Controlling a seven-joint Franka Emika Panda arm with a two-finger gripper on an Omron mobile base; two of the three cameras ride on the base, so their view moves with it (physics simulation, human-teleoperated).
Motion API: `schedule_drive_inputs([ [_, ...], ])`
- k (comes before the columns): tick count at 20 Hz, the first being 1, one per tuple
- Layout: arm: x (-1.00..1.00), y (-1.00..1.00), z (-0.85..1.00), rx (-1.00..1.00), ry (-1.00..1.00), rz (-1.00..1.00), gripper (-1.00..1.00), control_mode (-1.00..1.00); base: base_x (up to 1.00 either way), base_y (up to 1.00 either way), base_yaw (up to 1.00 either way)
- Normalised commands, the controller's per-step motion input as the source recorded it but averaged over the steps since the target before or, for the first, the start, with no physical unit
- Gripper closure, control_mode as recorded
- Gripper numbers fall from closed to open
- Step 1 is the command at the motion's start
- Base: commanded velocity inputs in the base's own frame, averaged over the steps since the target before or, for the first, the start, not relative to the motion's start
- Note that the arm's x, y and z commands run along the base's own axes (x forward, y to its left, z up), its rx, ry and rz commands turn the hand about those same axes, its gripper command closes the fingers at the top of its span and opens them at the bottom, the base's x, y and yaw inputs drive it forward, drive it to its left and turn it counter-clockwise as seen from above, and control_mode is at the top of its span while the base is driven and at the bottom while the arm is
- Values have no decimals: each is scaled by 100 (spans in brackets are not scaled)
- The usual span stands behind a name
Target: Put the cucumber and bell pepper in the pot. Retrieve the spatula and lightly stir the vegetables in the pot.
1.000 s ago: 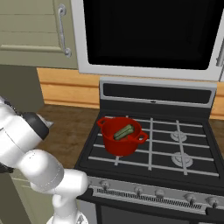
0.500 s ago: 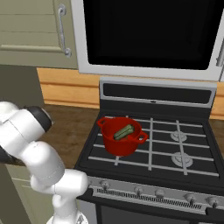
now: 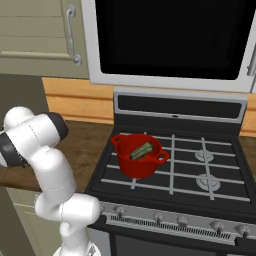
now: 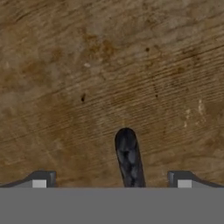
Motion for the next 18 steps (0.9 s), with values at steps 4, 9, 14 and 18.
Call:
schedule_drive_inputs([
  [4, 0, 29, -25, 0, 0, 0, -100, -100, 0, 0, 0],
  [9, 0, 20, -16, 0, 0, 0, -100, -100, 0, 0, 0],
  [14, 0, 1, -28, 0, 0, 0, -100, -100, 0, 0, 0],
  [18, -21, -7, -36, 0, 0, 0, -100, -100, 0, 0, 0],
])
